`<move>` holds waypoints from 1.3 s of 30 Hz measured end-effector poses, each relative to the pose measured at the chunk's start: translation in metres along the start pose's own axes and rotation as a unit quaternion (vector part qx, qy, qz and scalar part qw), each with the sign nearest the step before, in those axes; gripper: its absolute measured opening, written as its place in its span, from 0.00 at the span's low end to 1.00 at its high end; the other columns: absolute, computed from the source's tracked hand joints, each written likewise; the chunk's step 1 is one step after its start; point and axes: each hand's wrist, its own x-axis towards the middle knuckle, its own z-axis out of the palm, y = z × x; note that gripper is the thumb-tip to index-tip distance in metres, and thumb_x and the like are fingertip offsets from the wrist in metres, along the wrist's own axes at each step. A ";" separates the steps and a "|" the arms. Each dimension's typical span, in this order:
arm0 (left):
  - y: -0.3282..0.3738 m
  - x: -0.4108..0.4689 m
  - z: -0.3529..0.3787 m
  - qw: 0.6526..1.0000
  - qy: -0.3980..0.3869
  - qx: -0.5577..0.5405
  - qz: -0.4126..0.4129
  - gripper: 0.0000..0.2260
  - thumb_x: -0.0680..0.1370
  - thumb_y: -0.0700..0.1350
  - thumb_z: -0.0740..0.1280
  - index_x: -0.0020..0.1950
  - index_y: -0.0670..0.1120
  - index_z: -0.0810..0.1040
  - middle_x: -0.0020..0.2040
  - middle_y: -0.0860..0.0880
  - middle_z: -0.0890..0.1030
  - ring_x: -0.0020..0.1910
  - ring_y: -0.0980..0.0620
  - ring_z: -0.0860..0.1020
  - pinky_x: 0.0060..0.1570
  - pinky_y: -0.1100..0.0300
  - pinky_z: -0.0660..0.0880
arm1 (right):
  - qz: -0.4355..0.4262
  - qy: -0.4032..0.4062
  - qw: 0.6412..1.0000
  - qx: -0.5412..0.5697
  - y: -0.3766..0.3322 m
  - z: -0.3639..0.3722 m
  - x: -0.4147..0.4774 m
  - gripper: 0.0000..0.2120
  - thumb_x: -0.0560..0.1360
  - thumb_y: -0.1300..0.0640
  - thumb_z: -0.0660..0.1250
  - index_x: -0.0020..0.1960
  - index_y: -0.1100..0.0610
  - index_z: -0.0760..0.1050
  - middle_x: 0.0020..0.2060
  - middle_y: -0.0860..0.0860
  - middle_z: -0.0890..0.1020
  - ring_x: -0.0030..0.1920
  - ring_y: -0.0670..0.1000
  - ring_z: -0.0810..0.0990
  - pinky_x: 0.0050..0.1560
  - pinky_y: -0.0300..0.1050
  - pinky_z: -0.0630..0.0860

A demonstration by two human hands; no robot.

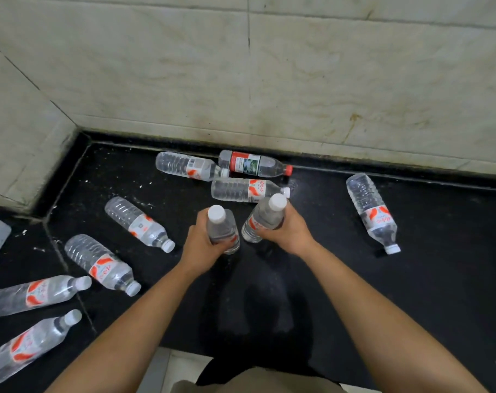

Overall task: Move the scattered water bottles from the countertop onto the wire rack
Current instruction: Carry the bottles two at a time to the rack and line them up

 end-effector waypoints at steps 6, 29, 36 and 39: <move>0.005 0.015 -0.008 0.996 -0.014 -0.079 -0.032 0.35 0.71 0.42 0.79 0.72 0.48 0.64 0.61 0.50 0.79 0.59 0.52 0.79 0.62 0.49 0.77 | -0.013 -0.047 0.999 0.014 -0.019 0.004 0.003 0.39 0.68 0.59 0.81 0.69 0.49 0.60 0.60 0.50 0.78 0.59 0.50 0.79 0.58 0.45 0.77; 0.164 -0.044 0.119 0.905 -0.243 -0.348 -0.022 0.24 0.76 0.54 0.73 0.66 0.44 0.75 0.58 0.37 0.82 0.51 0.43 0.84 0.54 0.44 0.81 | 0.027 0.256 0.925 0.279 0.077 -0.145 -0.184 0.18 0.78 0.42 0.69 0.66 0.36 0.73 0.59 0.41 0.83 0.60 0.46 0.83 0.62 0.47 0.76; 0.252 -0.153 0.210 0.889 -0.285 -0.357 0.029 0.22 0.79 0.58 0.68 0.64 0.43 0.74 0.49 0.40 0.80 0.46 0.42 0.82 0.43 0.51 0.79 | -0.003 0.357 0.855 0.376 0.135 -0.232 -0.294 0.20 0.80 0.43 0.65 0.69 0.47 0.70 0.52 0.49 0.83 0.49 0.49 0.84 0.55 0.51 0.80; 0.278 -0.213 0.266 0.884 -0.292 -0.364 0.027 0.24 0.76 0.61 0.69 0.64 0.45 0.75 0.44 0.46 0.80 0.42 0.49 0.81 0.44 0.52 0.78 | -0.001 0.375 0.826 0.422 0.173 -0.274 -0.358 0.21 0.77 0.42 0.68 0.63 0.54 0.74 0.46 0.53 0.83 0.43 0.50 0.83 0.51 0.52 0.79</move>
